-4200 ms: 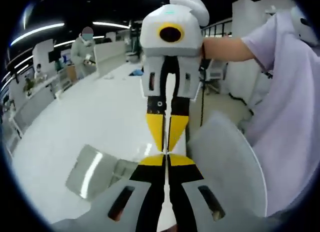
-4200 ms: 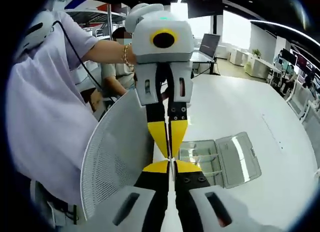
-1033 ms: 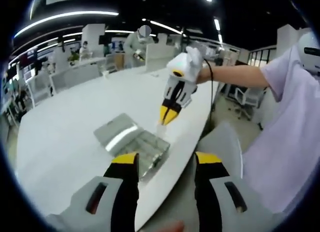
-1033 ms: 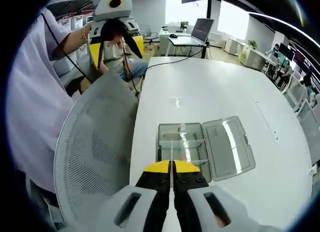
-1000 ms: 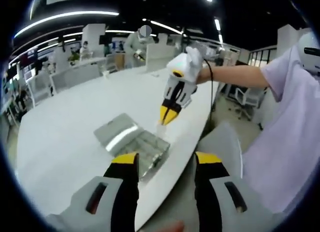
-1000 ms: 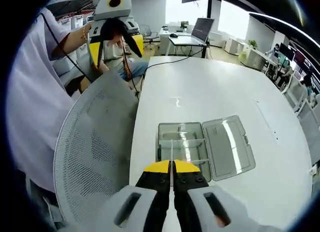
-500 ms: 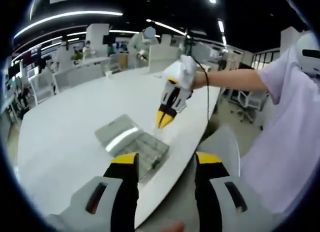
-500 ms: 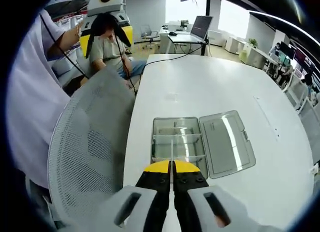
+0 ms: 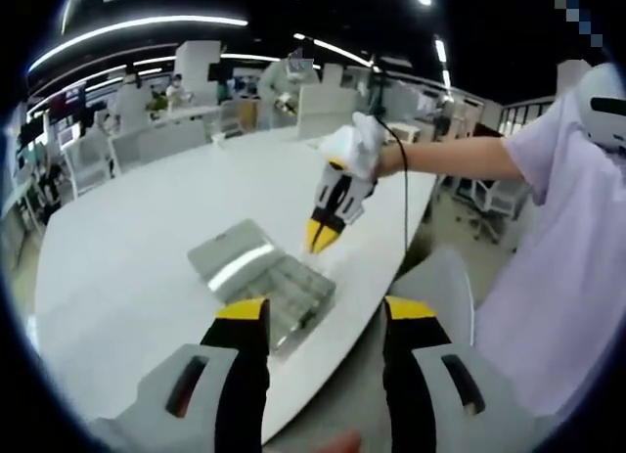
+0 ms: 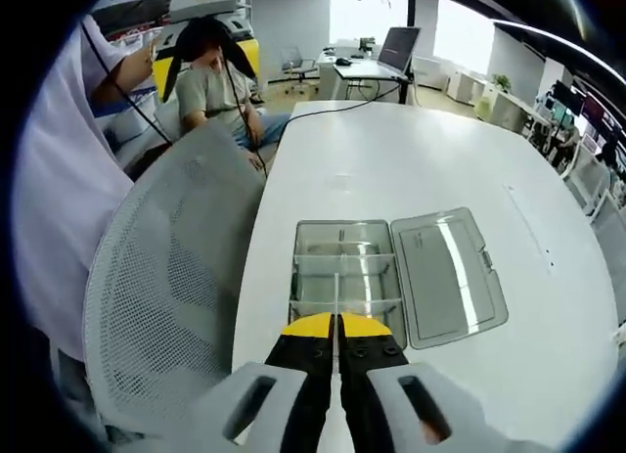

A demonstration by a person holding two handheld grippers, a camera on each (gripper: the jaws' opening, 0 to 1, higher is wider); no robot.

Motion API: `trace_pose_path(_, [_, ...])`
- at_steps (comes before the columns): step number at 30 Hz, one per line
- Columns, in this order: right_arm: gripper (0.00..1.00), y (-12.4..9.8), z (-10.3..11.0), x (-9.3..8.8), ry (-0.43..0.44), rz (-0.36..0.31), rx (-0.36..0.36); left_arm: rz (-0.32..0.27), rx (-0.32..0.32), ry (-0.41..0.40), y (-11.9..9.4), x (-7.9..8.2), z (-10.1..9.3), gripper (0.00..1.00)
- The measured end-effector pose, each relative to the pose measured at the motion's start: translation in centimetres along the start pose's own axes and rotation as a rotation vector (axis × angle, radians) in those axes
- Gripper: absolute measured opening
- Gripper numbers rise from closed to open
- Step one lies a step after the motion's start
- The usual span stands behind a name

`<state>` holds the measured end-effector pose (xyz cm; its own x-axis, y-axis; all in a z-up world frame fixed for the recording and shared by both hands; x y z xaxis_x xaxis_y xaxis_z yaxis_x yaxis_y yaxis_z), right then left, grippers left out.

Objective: Insert the divider into the dual guide fixture by aligning both edges with the guide slots and pushing it downward to the bottom, including one-sided entry, uneven engagement, binding, and posture correction.

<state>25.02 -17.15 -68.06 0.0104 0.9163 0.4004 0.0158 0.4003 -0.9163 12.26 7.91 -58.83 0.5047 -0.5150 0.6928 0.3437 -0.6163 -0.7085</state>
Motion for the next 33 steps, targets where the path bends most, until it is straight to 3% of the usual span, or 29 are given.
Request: trace_pose_path(33, [0.0,1.7,-1.0,-0.8,0.019,0.025,0.029,0.028,0.002,-0.017,0.6,0.0,0.7,0.44])
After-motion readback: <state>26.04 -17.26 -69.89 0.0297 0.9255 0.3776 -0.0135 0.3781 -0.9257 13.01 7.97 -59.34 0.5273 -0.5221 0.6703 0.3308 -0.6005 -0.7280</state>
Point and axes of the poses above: the point that each gripper's makers call its tool centre point, and the gripper's own axes: y roughly forward along the fingers, z roughly to its left, x roughly out of its top, the point moved 10 cm from there along -y, roughly backward along the fingers, and after that the axes turned 15 degrees about z, right-handed, at the moved point
